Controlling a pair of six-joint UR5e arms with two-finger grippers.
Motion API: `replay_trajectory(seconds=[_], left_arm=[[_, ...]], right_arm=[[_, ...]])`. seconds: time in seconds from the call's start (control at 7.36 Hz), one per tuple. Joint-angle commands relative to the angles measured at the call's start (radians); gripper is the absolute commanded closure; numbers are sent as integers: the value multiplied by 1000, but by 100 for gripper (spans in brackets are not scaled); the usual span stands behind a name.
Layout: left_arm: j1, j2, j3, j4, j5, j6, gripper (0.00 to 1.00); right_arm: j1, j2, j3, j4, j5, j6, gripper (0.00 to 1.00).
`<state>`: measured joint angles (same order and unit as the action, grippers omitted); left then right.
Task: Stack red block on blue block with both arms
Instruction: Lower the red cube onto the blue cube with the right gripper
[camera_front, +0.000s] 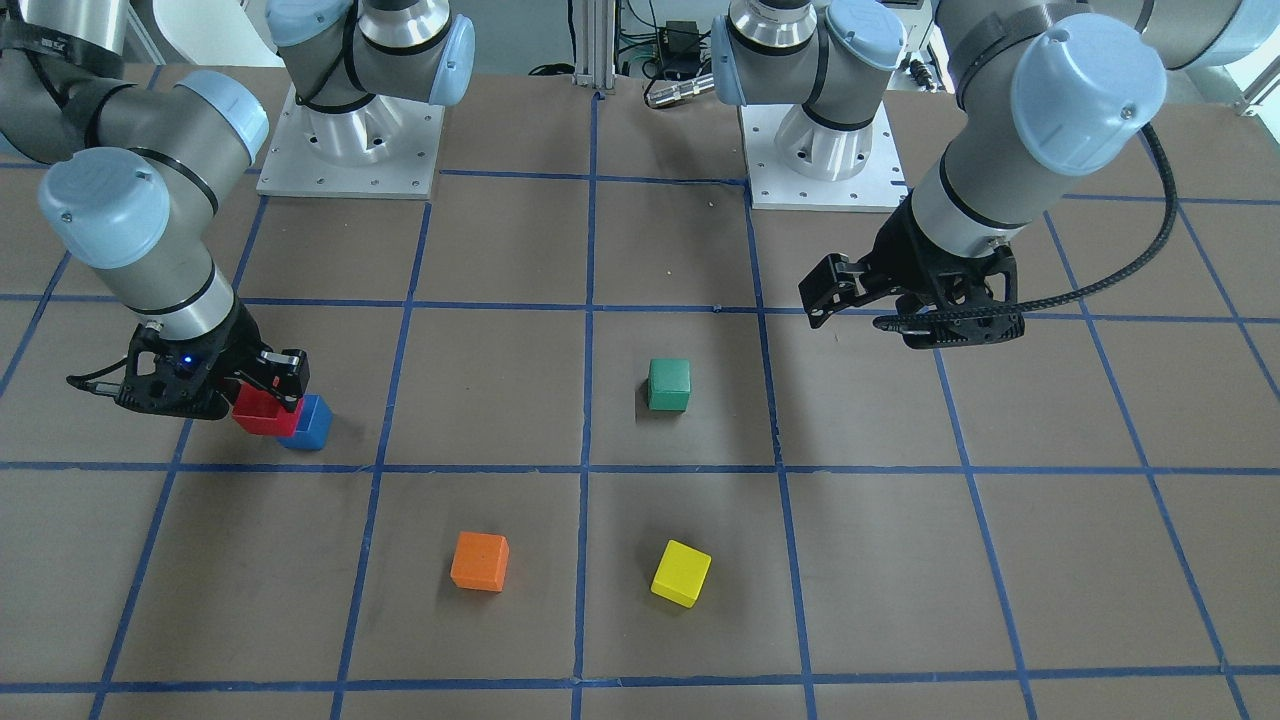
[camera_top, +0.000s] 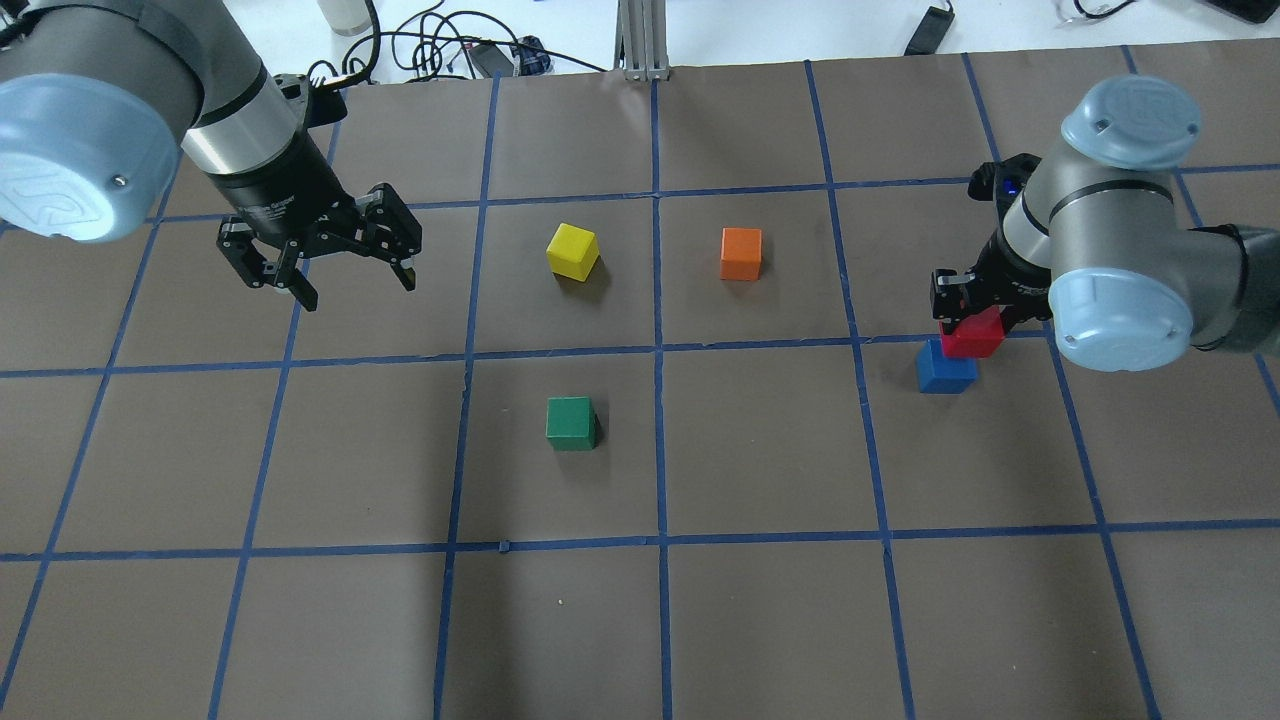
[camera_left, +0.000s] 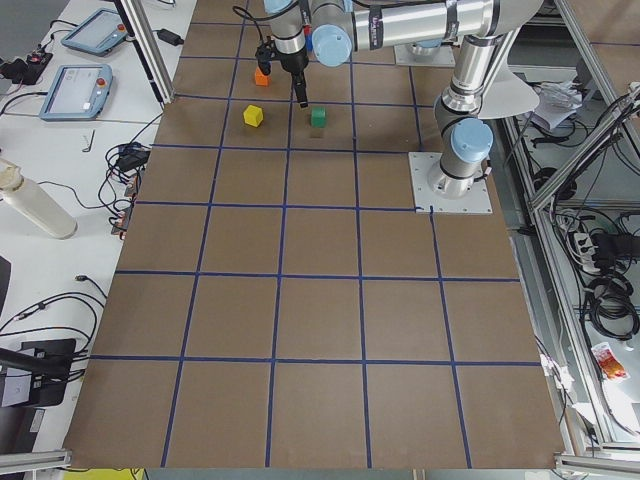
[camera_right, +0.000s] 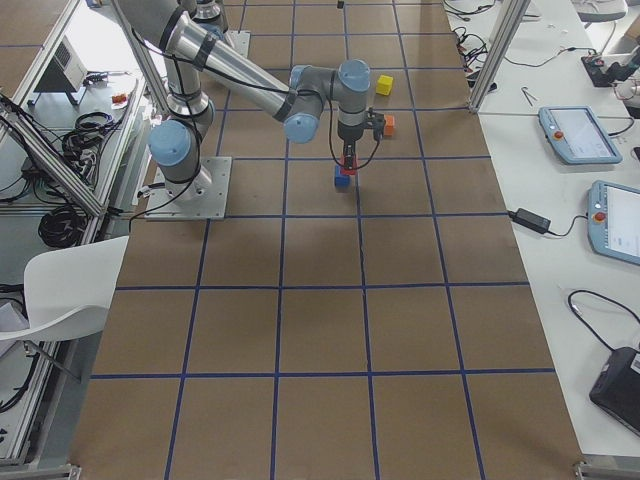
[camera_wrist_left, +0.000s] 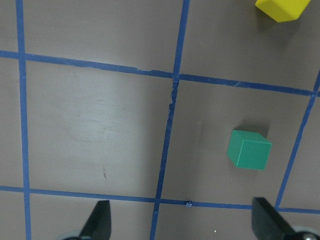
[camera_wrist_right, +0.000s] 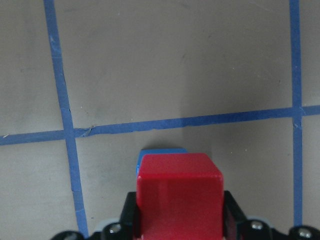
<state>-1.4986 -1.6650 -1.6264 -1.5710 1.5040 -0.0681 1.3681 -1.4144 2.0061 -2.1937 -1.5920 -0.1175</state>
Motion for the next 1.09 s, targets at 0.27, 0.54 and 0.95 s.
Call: replay_trajectory(seconds=[0.27, 0.54, 0.95], left_arm=[[-2, 1, -1, 3, 1, 1, 0], [-2, 5, 0, 3, 2, 2, 0], [-2, 4, 0, 3, 2, 1, 0]], right_arm=[[0, -9, 23, -1, 3, -1, 88], [0, -8, 26, -1, 7, -2, 84], [0, 0, 28, 0, 9, -2, 5]])
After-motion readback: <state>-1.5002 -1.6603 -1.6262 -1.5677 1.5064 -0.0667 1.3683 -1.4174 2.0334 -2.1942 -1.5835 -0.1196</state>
